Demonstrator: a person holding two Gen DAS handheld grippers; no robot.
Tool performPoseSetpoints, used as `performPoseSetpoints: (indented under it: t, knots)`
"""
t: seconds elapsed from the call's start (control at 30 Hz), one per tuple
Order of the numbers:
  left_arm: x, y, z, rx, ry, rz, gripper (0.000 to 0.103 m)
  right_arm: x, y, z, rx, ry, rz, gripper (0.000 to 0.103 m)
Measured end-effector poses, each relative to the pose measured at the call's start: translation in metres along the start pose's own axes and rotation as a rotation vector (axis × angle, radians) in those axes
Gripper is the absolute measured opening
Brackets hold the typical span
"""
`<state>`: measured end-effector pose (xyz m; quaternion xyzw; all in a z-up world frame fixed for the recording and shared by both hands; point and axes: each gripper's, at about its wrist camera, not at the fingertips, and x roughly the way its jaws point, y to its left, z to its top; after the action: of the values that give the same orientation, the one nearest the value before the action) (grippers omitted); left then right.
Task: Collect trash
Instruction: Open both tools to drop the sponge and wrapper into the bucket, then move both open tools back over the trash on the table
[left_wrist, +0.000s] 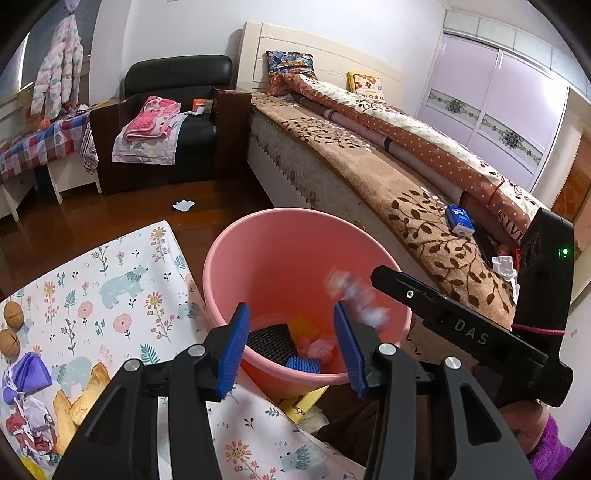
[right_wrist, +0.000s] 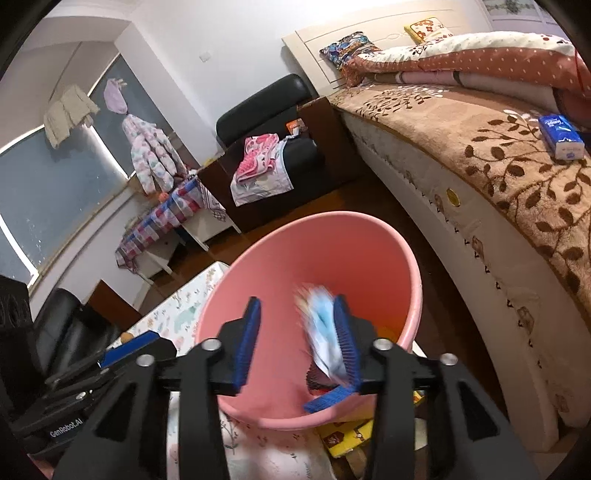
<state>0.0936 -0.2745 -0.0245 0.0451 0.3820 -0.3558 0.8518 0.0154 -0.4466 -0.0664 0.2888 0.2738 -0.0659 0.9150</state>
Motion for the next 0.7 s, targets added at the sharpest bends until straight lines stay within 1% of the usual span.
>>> performPoseSetpoints:
  t: [0.17,0.3,0.7]
  knots:
    - [-0.008,0.002,-0.001,-0.009,-0.013,-0.003,0.046,-0.003,0.005,0.000,-0.026,-0.003,-0.012,0.044]
    - [-0.016,0.005,-0.001,-0.018,-0.027,0.001,0.047,-0.009,0.012,-0.003,-0.045,-0.004,-0.001,0.044]
    - [-0.062,0.030,-0.009,-0.057,-0.083,0.045,0.046,-0.023,0.049,-0.017,-0.137,0.007,0.024,0.044]
